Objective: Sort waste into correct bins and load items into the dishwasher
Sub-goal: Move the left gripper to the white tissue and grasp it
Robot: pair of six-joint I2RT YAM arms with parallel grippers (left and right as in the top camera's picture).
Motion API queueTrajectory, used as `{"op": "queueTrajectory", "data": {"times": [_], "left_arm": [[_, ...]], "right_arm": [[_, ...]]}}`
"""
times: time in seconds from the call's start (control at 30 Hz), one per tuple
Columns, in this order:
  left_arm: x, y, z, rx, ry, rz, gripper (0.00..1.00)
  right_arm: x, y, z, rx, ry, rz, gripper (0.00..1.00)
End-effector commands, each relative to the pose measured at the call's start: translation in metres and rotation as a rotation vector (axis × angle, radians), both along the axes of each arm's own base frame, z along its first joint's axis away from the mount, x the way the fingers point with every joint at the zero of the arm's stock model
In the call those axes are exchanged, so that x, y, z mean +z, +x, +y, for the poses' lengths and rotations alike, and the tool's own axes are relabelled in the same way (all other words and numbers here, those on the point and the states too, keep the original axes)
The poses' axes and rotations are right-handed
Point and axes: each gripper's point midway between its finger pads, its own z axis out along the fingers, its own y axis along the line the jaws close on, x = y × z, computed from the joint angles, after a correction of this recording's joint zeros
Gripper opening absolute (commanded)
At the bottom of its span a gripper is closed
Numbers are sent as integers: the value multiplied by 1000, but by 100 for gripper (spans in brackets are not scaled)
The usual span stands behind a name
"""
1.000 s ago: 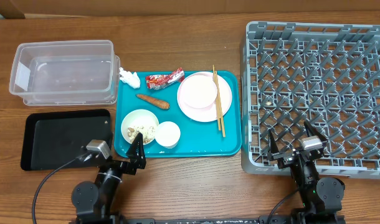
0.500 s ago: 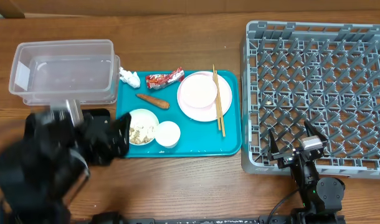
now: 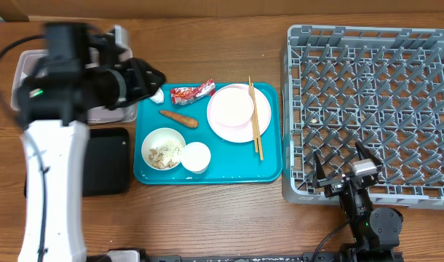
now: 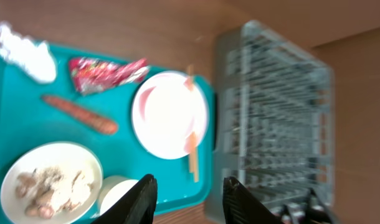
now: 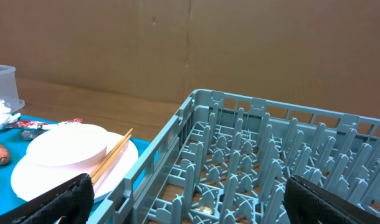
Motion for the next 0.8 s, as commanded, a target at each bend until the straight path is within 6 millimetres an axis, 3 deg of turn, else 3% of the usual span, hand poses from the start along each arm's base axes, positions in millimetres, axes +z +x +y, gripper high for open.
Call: {"op": "queueTrajectory", "data": {"times": [0.0,0.13,0.27,0.37,0.47,0.6,0.77], "left_arm": [[-26,15,3,193,229,51,38],[-59,35,0,374,442,70,48],[-112,56,0,517,483,174,55],[-138,69,4,528,503,210,56],[-178,85,27,571,535,280,54],[-214,93,56,578,615,336,49],[-237,100,62,572,645,354,50]], "right_arm": [[-2,0,-2,-10,1,-3,100],[-2,0,-2,-10,1,-3,100],[-2,0,-2,-10,1,-3,100],[-2,0,-2,-10,1,-3,100],[-2,0,-2,-10,1,-3,100],[-2,0,-2,-10,1,-3,100],[-2,0,-2,-10,1,-3,100]]}}
